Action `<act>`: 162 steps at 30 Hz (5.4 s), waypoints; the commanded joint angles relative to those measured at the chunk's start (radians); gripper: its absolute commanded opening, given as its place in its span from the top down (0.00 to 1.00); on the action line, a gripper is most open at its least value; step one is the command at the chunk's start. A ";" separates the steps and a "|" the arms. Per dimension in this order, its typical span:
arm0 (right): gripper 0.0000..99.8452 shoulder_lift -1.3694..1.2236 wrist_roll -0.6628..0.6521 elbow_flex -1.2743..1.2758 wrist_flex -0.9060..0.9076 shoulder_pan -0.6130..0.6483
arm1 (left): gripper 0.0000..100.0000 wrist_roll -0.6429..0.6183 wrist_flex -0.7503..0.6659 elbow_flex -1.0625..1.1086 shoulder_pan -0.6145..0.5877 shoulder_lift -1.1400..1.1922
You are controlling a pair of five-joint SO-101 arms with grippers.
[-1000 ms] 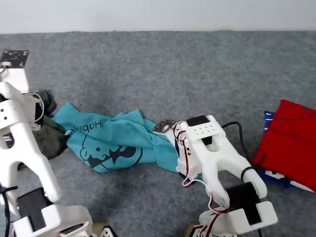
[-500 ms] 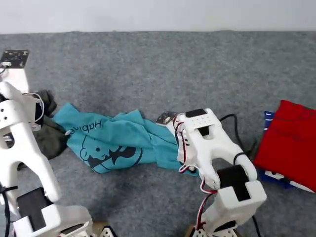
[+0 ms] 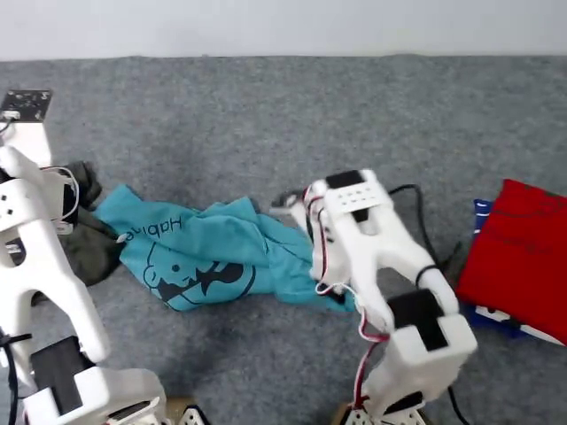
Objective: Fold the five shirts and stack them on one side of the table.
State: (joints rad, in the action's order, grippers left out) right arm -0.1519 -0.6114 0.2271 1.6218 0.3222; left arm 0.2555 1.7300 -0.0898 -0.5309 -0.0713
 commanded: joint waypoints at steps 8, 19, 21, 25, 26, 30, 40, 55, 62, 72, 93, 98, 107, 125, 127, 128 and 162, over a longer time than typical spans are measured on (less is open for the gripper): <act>0.99 0.277 -0.080 -0.425 0.171 -0.111 | 0.96 0.008 0.021 0.001 -0.006 -0.057; 0.99 0.364 -0.218 -1.010 0.101 -0.114 | 0.96 0.008 0.023 0.002 0.002 -0.321; 0.99 0.361 -0.242 -1.119 0.101 -0.114 | 0.96 0.008 0.023 0.002 0.002 -0.356; 0.99 0.361 -0.281 -1.224 0.110 -0.108 | 0.96 0.006 0.025 0.002 0.002 -0.417; 0.99 0.364 -0.288 -1.224 0.117 -0.108 | 0.96 0.006 0.025 0.002 0.002 -0.434; 0.99 0.374 -0.301 -1.123 0.176 -0.085 | 0.96 0.006 0.025 0.050 0.028 -0.503; 0.99 0.602 -0.298 -0.505 0.174 -0.001 | 0.96 -0.068 -0.063 0.302 0.236 -0.555; 0.99 1.102 -0.298 0.265 0.174 -0.050 | 0.96 -0.077 -0.242 0.213 0.514 -0.112; 0.99 1.248 -0.304 0.505 0.170 -0.165 | 0.91 -0.074 -0.163 -0.142 0.671 0.224; 0.99 1.326 -0.299 0.566 0.166 -0.168 | 0.79 -0.072 0.017 -0.645 0.865 0.614; 0.99 1.326 -0.299 0.595 0.166 -0.170 | 0.79 -0.072 -0.002 -0.866 1.062 0.835; 0.99 1.326 -0.299 0.595 0.166 -0.170 | 0.80 -0.072 -0.006 -0.866 1.053 0.888; 0.99 1.326 -0.298 0.595 0.166 -0.170 | 0.81 -0.071 -0.021 -0.866 1.048 0.928; 0.99 1.326 -0.298 0.595 0.168 -0.170 | 0.87 -0.074 -0.034 -0.981 1.071 0.931; 0.99 1.326 -0.298 0.595 0.168 -0.170 | 0.87 -0.072 -0.034 -0.981 1.073 0.931; 0.99 1.326 -0.298 0.595 0.166 -0.170 | 0.87 -0.072 -0.035 -0.981 1.073 0.931; 0.99 1.320 -0.302 0.442 0.039 -0.367 | 0.99 -0.029 0.025 -1.086 0.855 0.713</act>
State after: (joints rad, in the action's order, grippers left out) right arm 1.1784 -0.9060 0.7442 1.7016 -0.0046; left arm 0.2217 1.7315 -1.1239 0.3989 0.8094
